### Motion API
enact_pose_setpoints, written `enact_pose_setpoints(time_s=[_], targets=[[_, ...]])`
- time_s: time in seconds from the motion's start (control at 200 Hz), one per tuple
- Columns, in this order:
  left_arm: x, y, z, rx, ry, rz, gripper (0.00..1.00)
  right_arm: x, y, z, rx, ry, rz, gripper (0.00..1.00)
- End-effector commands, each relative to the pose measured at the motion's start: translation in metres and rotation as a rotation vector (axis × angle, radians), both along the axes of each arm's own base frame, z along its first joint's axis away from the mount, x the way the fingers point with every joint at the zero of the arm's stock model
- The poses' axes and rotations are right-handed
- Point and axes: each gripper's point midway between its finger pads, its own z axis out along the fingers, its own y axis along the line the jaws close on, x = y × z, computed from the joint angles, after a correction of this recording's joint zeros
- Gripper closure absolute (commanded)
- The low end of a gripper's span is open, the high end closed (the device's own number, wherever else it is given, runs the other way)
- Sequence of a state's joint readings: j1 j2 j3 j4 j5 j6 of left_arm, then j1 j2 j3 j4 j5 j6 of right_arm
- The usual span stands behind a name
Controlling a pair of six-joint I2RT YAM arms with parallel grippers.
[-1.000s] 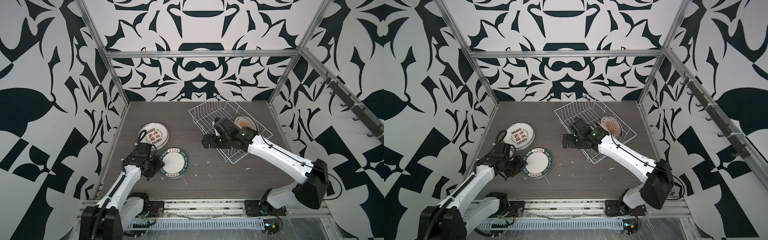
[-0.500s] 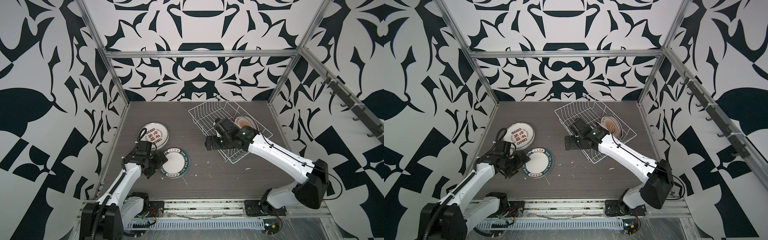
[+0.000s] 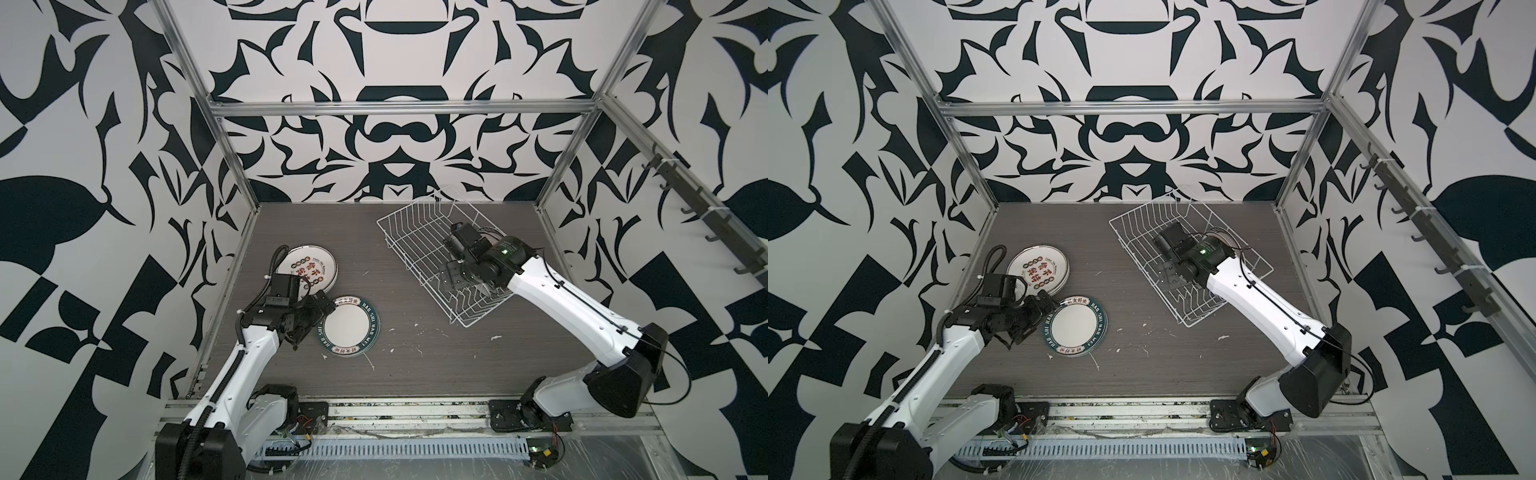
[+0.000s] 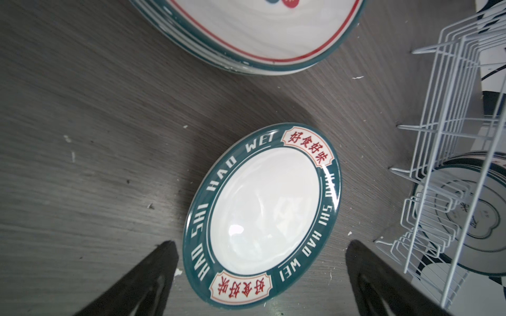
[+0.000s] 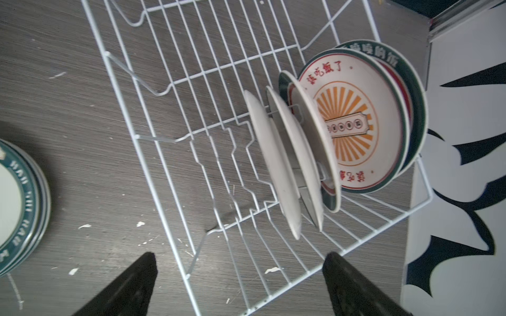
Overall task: Unload the plates from the dish rack
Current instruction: Pick up the plate from the dish rack.
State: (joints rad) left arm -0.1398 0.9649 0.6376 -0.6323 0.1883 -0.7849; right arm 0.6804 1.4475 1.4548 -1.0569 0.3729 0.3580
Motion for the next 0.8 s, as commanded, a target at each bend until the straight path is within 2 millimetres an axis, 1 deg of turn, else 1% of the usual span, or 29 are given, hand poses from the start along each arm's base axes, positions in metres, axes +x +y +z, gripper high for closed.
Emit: enact_pose_setpoints(time_s=[0.0,0.13,0.23,0.435,0.495,0.625,0.74,0.795], targets=[[0.004,0.0,0.016,-0.003,-0.046,0.001,0.01,0.0,-0.013,0.014,-0.066,-0.04,0.034,0.01],[0.004,-0.003,0.017,-0.02,-0.037,-0.002,0.01,0.0,-0.014,0.007,-0.074,-0.025,0.047,0.01],[0.004,-0.005,0.014,-0.028,-0.022,-0.003,0.01,0.002,-0.017,0.001,-0.086,-0.01,0.043,0.04],[0.007,-0.006,0.02,-0.031,-0.035,-0.006,0.01,0.008,-0.023,-0.008,-0.077,0.015,0.034,0.1],[0.006,-0.006,0.019,-0.032,-0.034,-0.006,0.01,0.009,-0.023,-0.009,-0.071,0.023,0.035,0.13],[0.005,-0.005,0.016,-0.029,-0.027,-0.005,0.01,0.011,-0.023,-0.01,-0.071,0.027,0.035,0.16],[0.006,-0.006,0.014,-0.023,-0.022,-0.014,0.01,0.014,-0.022,-0.014,-0.071,0.039,0.034,0.22],[0.006,-0.006,0.014,-0.023,-0.021,-0.016,0.01,0.015,-0.02,-0.017,-0.071,0.046,0.036,0.27]])
